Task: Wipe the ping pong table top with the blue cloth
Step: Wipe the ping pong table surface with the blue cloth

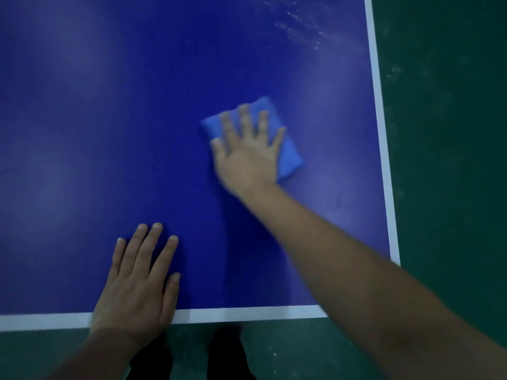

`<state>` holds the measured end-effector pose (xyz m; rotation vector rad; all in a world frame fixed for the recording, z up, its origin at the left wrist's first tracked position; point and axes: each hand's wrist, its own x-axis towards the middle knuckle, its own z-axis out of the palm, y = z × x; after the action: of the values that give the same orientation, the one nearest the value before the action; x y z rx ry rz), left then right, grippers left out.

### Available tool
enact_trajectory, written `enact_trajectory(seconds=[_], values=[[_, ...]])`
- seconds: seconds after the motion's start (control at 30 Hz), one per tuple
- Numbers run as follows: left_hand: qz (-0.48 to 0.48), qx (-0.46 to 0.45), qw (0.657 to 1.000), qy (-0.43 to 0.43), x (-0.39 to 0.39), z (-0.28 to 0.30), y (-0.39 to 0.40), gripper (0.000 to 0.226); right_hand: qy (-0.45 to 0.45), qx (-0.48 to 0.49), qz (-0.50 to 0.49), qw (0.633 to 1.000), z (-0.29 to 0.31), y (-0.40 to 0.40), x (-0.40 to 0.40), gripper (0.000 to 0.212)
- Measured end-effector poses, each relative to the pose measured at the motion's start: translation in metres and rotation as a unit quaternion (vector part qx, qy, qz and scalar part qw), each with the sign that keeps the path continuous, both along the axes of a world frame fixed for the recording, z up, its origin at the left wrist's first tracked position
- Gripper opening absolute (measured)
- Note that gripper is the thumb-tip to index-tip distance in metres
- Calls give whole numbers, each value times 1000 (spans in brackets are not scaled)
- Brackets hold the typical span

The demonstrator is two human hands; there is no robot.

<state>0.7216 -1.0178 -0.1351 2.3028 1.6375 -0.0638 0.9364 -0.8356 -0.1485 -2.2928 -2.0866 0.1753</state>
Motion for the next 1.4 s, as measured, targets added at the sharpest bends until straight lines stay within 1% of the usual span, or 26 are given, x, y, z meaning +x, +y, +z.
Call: enact_trajectory(seconds=[0.03,0.07,0.1,0.17,0.23,0.33,0.4,0.47,0.5,0.53,0.57,0.6,0.63,0.67,0.7,0.77,0.83,0.9,0.97,1.03,1.1,1.17,1.23,1.33,1.37,1.4], values=[[1,1,1000,-1,0,-1,0,68,8,-8,75,997,-1,-6,-22,60],[2,3,1000,-2,0,-1,-1,68,20,-22,117,993,-1,-3,-37,60],[2,6,1000,-2,0,-1,-1,68,32,-34,133,990,0,6,-45,59],[1,13,1000,3,0,-2,-1,68,33,-46,127,990,3,32,-47,59],[-6,16,1000,6,-1,-1,-1,68,26,-36,90,995,4,60,-26,58],[-10,14,1000,11,-1,-1,1,67,5,-30,-59,998,4,91,66,60],[-9,8,1000,16,-1,-1,1,67,21,-42,-161,986,9,87,136,62],[-8,4,1000,13,-1,0,1,67,35,-48,-193,979,12,61,162,63],[-8,6,1000,11,-1,0,1,68,14,-42,-176,983,9,42,153,62],[-7,10,1000,9,-1,-1,1,68,-8,-30,-130,991,7,19,134,61],[-6,14,1000,6,-1,-2,0,69,-16,-20,-48,998,5,-7,111,61],[-4,16,1000,2,-2,-3,-1,70,-20,-19,61,998,1,-33,90,60],[-2,19,1000,-1,-2,-4,-1,70,-25,-23,153,988,-2,-52,78,59],[-1,23,1000,-2,-2,-5,-1,70,-26,-40,199,979,-2,-56,79,59],[-3,26,1000,-2,-2,-6,-1,70,-21,-51,203,978,0,-44,93,60],[-5,31,1000,0,-2,-6,0,70,-23,-40,89,995,6,1,136,60],[-7,36,999,-2,0,-5,-1,68,-21,-54,-24,998,10,33,183,60],[-4,36,999,1,1,-4,-1,65,3,-59,-61,996,10,26,208,61],[0,33,999,6,0,-3,-2,64,13,-47,-75,996,10,-25,207,61],[0,32,999,3,0,-2,-3,64,-1,-41,-93,995,11,-105,197,61],[-1,31,1000,2,-1,-2,-3,64,-14,-60,-78,995,16,-188,180,63],[1,30,1000,6,-1,-2,-4,65,-27,-100,-54,993,17,-232,170,64],[4,32,999,8,-2,-2,-4,66,-16,-107,-72,991,18,-211,169,63],[9,30,1000,3,-1,-1,-5,68,8,-68,-205,976,16,-145,142,60],[10,31,999,-2,-1,-1,-5,68,10,-55,-224,973,11,-132,122,60],[9,33,999,-7,0,-1,-6,68,10,-40,-208,977,7,-129,97,60]])
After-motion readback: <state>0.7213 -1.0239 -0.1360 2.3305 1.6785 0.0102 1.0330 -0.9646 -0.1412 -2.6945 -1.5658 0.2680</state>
